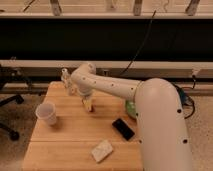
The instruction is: Place the pepper on the white sponge
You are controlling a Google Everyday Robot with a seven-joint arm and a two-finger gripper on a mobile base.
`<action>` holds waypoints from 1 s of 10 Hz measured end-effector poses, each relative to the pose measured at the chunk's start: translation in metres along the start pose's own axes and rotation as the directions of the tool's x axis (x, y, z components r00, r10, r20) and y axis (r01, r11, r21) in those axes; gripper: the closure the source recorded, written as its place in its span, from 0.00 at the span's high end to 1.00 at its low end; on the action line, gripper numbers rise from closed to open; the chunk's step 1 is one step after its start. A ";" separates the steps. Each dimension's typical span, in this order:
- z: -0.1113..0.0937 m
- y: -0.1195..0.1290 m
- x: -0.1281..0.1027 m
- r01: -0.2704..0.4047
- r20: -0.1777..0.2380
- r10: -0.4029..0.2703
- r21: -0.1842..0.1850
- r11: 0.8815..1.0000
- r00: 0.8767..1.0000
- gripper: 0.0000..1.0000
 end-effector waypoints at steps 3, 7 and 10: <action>0.007 0.004 0.005 -0.100 -0.018 0.100 -0.025 0.995 0.995 0.80; 0.021 0.015 0.009 -0.183 -0.024 0.182 -0.050 0.982 0.983 0.80; 0.030 0.018 0.007 -0.212 -0.018 0.212 -0.067 0.975 0.977 0.80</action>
